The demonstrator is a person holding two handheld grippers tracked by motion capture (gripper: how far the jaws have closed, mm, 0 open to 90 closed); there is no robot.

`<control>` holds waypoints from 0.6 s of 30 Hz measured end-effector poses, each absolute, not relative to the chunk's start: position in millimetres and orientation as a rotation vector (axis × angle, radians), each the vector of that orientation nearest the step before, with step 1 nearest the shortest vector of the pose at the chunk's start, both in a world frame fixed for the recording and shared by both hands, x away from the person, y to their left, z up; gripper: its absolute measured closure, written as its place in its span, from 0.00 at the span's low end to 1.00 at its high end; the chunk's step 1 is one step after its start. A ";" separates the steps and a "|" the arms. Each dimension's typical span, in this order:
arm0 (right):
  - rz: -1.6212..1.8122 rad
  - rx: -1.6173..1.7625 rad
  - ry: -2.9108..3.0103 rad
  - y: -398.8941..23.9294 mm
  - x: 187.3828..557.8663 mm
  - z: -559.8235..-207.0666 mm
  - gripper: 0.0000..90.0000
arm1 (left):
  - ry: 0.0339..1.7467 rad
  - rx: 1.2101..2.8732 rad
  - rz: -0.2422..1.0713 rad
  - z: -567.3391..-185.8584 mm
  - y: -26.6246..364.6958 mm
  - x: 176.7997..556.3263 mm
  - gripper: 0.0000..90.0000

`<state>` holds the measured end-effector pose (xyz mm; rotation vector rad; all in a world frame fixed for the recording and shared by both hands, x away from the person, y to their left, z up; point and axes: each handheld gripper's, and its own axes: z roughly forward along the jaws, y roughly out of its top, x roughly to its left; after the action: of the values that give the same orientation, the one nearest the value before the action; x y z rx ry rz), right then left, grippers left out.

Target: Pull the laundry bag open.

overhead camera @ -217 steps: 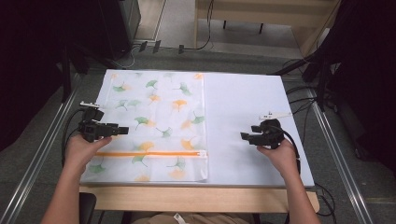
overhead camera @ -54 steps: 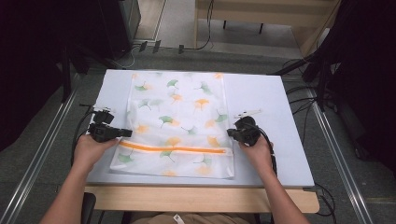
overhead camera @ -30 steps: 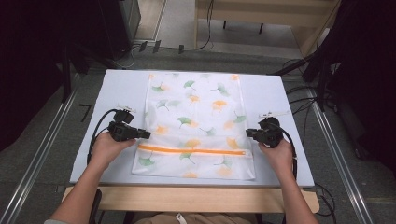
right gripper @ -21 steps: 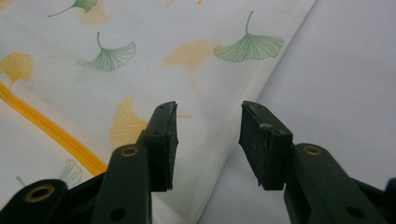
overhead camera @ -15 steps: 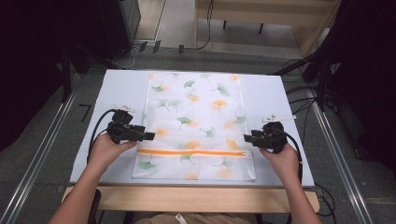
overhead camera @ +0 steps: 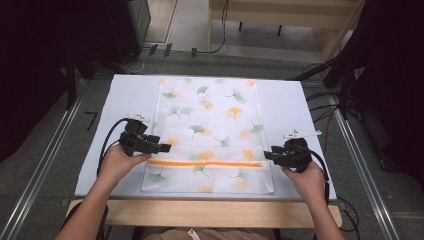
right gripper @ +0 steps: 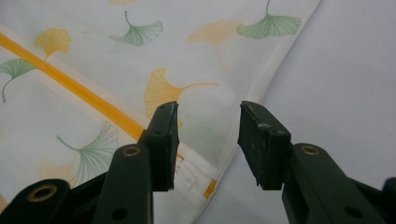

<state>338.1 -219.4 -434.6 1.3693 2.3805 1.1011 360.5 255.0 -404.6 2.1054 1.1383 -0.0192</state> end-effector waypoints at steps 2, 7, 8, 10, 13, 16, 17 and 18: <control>1.095 1.366 2.383 -219.7 335.4 -435.2 0.66 | 1.133 2.107 -0.017 -404.8 251.1 359.7 0.33; 1.088 1.376 2.399 -219.6 332.2 -438.6 0.69 | 1.114 2.114 -0.011 -403.9 243.4 357.9 0.33; 1.080 1.384 2.404 -219.3 332.3 -439.5 0.71 | 1.108 2.114 -0.008 -403.5 242.0 357.5 0.33; 1.063 1.384 2.416 -218.3 332.9 -442.8 0.75 | 1.101 2.116 -0.008 -403.0 239.3 356.8 0.34; 1.045 1.406 2.434 -218.1 333.9 -446.9 0.84 | 1.088 2.121 -0.012 -402.8 236.2 356.2 0.34; 1.026 1.428 2.442 -219.6 334.2 -450.6 0.91 | 1.068 2.127 -0.009 -403.2 229.0 355.6 0.34; 1.010 1.431 2.447 -220.0 334.7 -452.4 0.92 | 1.065 2.132 -0.011 -403.2 228.1 355.7 0.35; 0.998 1.432 2.448 -220.1 335.1 -453.7 0.93 | 1.061 2.131 -0.017 -403.7 226.5 355.8 0.35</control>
<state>335.1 -220.1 -453.7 1.4320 2.4481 0.9984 355.8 226.5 -403.7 2.1312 1.0611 -0.0167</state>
